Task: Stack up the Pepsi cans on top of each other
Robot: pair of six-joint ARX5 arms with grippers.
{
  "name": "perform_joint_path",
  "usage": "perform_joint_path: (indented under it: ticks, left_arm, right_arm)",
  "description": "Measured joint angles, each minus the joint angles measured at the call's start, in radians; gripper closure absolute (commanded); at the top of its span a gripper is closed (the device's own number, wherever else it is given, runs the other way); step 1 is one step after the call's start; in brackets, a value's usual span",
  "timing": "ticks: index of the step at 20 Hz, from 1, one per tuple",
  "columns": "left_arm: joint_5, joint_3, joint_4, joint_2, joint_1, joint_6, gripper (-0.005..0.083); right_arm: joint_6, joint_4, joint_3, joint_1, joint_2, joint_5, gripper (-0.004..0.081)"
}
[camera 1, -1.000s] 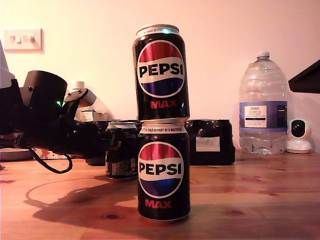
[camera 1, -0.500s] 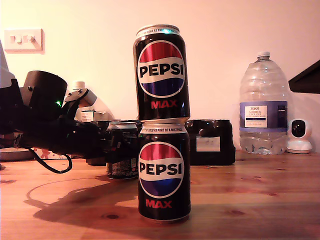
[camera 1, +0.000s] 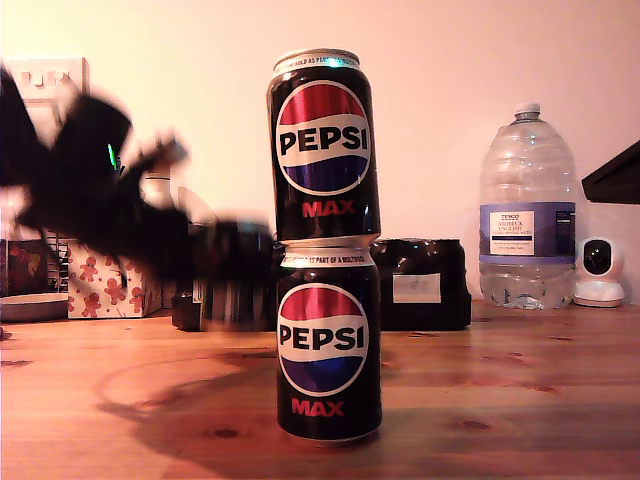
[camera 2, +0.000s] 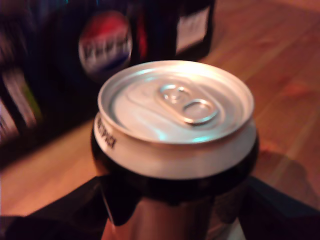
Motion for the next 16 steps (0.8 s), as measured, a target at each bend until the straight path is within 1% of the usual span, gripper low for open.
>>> perform_joint_path:
  ticks: [3, 7, 11, 16]
  left_arm:
    - [0.001, 0.0, -0.069, -0.114, 0.0, 0.018, 0.0468]
    - [0.006, 0.0, -0.153, -0.18, 0.0, 0.027, 0.0468]
    - [0.005, 0.0, -0.236, -0.239, 0.0, 0.027, 0.0468]
    - [0.008, 0.0, -0.338, -0.406, 0.0, 0.027, 0.0468]
  right_arm:
    - [0.0, 0.0, 0.0, 0.0, 0.0, 0.0, 0.0782]
    - [0.0, -0.019, 0.0, 0.0, 0.0, 0.0, 0.0782]
    - [0.0, -0.072, 0.0, 0.0, 0.0, 0.0, 0.0782]
    - [0.0, -0.119, 0.0, 0.0, 0.0, 0.0, 0.0782]
